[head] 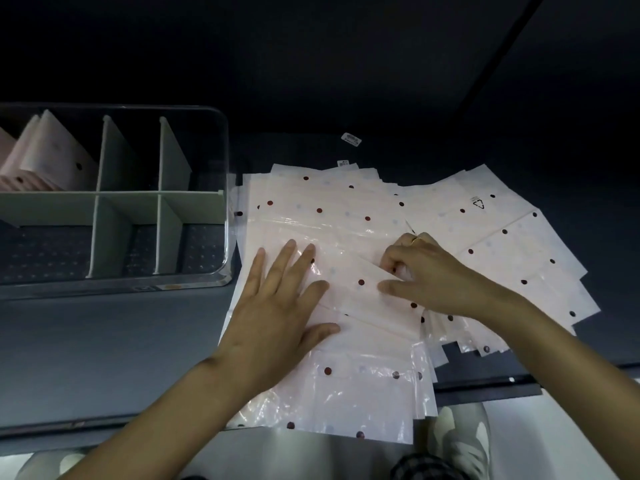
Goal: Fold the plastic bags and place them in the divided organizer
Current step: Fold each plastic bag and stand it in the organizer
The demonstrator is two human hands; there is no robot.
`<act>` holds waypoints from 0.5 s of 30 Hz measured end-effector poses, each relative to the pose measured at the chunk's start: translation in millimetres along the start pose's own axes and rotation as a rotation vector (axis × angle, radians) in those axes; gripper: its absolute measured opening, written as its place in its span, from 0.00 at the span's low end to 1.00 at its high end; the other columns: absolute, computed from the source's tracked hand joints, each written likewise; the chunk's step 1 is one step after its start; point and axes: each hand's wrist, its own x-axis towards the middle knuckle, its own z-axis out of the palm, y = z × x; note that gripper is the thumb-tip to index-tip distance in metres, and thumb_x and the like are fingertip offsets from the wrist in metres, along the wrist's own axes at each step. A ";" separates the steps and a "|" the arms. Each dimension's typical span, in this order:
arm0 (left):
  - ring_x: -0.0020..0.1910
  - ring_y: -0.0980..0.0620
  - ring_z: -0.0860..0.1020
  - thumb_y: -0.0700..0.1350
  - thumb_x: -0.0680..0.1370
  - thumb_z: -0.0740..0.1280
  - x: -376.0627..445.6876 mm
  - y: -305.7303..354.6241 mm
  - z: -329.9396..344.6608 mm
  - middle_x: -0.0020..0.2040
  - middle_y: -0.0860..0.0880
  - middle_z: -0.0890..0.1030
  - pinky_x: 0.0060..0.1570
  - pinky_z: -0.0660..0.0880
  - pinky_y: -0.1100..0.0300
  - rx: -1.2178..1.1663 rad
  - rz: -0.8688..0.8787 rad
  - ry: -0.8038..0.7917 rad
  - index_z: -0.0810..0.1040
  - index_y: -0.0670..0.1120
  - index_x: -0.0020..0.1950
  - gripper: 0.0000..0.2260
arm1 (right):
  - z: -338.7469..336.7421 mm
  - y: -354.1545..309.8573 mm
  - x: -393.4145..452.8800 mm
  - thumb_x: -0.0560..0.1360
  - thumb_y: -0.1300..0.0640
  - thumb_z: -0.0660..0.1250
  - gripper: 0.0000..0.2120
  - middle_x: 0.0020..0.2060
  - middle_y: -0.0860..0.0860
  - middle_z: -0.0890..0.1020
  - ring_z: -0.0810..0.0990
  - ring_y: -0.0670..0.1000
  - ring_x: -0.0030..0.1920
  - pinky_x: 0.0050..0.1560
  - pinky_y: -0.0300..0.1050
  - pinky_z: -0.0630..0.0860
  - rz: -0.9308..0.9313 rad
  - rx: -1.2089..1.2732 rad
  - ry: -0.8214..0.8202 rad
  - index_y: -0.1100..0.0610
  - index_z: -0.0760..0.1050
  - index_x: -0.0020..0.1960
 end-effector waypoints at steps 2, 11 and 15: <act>0.70 0.42 0.68 0.64 0.76 0.53 -0.6 3.3 -0.2 0.70 0.42 0.70 0.68 0.64 0.40 -0.033 0.038 0.063 0.78 0.47 0.59 0.26 | 3.0 -5.0 -9.9 0.75 0.53 0.65 0.06 0.38 0.45 0.74 0.72 0.48 0.43 0.38 0.39 0.67 0.059 0.149 0.044 0.51 0.69 0.43; 0.46 0.49 0.83 0.38 0.63 0.77 -5.2 6.2 8.9 0.51 0.47 0.84 0.56 0.76 0.50 -0.041 0.173 0.422 0.83 0.42 0.53 0.18 | 53.1 -53.9 -39.5 0.74 0.54 0.65 0.05 0.42 0.49 0.76 0.75 0.47 0.42 0.40 0.42 0.70 0.444 0.989 0.175 0.51 0.69 0.45; 0.50 0.50 0.83 0.31 0.60 0.75 -12.3 2.6 10.0 0.52 0.47 0.84 0.57 0.75 0.43 -0.084 0.140 0.428 0.83 0.42 0.53 0.22 | 44.8 -43.8 -46.1 0.76 0.47 0.58 0.05 0.37 0.42 0.80 0.77 0.41 0.37 0.37 0.37 0.74 0.197 0.710 0.185 0.46 0.67 0.43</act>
